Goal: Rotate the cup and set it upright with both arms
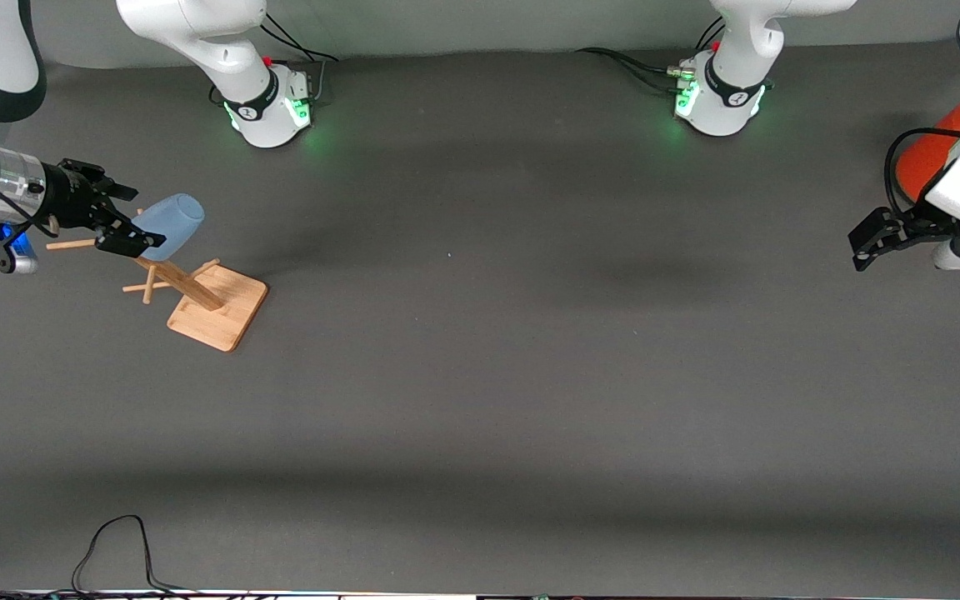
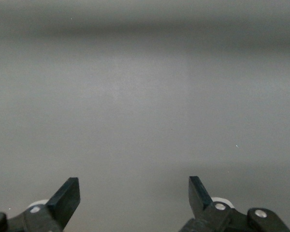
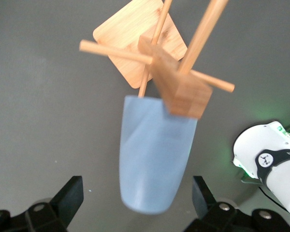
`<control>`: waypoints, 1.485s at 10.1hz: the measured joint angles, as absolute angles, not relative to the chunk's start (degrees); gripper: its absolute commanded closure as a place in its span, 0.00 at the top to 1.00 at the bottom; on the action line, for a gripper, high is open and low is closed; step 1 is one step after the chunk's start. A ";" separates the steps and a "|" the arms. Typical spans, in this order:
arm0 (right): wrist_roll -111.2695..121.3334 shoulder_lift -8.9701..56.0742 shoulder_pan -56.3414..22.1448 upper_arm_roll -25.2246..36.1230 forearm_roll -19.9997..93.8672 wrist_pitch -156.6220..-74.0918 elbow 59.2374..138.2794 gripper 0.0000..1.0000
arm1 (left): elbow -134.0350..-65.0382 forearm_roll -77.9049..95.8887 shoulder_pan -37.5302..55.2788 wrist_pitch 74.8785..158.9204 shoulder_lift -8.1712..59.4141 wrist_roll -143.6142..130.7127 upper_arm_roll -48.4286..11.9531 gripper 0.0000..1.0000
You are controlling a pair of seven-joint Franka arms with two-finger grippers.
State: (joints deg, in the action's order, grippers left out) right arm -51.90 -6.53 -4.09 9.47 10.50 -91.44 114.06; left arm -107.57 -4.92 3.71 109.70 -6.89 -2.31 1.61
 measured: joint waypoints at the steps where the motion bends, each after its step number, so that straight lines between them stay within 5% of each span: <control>1: -51.90 -6.85 -4.05 9.99 11.44 -93.62 116.32 1.00 | -107.25 -4.92 3.71 109.70 -6.90 -2.31 1.61 1.00; 4: -51.91 -6.83 -4.09 10.00 13.39 -97.82 120.86 0.98 | -107.10 -4.92 3.71 109.70 -6.90 -2.31 1.61 1.00; 6: -51.88 -6.79 -4.09 10.00 13.41 -98.59 122.57 0.52 | -107.09 -4.92 3.71 109.70 -6.90 -2.31 1.73 1.00; 7: -51.73 -6.79 -4.09 10.00 13.43 -98.64 122.87 0.45 | -107.09 -4.92 3.71 109.70 -6.89 -2.31 1.80 1.00; 15: -54.49 -7.94 -4.39 9.51 19.22 -89.66 115.23 0.45 | -107.09 -4.92 3.79 109.65 -6.57 -2.31 1.69 1.00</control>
State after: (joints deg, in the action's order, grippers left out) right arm -54.49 -7.94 -4.39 9.51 19.22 -89.66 115.23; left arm -107.09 -4.92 3.79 109.65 -6.57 -2.31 1.69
